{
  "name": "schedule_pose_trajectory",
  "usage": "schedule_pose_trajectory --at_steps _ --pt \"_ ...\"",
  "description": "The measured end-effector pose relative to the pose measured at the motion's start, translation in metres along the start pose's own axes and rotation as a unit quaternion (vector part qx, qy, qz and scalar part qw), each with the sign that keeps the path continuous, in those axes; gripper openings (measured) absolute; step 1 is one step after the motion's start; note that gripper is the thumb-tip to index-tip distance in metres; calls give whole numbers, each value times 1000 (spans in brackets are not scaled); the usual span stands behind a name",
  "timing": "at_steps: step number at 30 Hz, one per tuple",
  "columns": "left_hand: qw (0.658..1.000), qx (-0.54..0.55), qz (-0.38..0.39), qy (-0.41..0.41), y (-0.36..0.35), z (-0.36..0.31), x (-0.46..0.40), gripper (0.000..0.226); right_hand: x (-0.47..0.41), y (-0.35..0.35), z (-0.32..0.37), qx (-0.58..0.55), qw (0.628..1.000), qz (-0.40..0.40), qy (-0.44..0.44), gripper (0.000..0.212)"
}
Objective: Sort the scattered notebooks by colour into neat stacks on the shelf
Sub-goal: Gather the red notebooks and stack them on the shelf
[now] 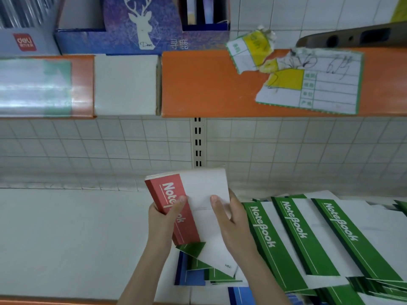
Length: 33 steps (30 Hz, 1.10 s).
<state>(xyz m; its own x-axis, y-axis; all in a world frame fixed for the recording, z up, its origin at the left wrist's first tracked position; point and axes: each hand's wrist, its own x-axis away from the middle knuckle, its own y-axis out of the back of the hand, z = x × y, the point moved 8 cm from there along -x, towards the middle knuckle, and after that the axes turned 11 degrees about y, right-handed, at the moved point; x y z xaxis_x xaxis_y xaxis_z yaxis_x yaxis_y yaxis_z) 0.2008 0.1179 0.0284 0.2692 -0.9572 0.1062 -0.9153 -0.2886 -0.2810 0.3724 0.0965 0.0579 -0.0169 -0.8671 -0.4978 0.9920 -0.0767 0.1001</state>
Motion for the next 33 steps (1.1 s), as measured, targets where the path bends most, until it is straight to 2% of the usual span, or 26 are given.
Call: schedule_pose_trajectory --at_steps 5,8,10,14,18,21,25,27,30,33 --pt "998 -42 15 36 1 18 -1 47 9 0 -24 37 999 -10 -24 54" --pt "997 -63 13 33 1 19 -1 33 14 3 -25 96 995 -2 -14 39" --pt "997 -67 20 14 -1 12 4 26 14 7 -16 126 992 -11 6 40" --pt "993 -78 91 -5 -15 -14 18 31 16 22 20 181 981 -37 67 54" --pt "976 -110 184 35 -43 -26 30 46 24 41 37 140 988 -49 35 46" --pt "961 -139 231 63 -68 -20 43 53 38 68 47 147 983 -105 15 35" --pt "950 -158 253 90 -110 4 65 32 75 123 53 155 970 -183 -31 31" --pt "937 -188 288 67 -142 18 84 33 101 158 58 188 952 -233 -55 37" --pt "899 -221 375 52 -198 43 130 31 154 212 69 242 914 -312 -91 39" --pt "846 -239 468 92 -248 78 188 26 217 260 84 228 880 -397 -124 35"
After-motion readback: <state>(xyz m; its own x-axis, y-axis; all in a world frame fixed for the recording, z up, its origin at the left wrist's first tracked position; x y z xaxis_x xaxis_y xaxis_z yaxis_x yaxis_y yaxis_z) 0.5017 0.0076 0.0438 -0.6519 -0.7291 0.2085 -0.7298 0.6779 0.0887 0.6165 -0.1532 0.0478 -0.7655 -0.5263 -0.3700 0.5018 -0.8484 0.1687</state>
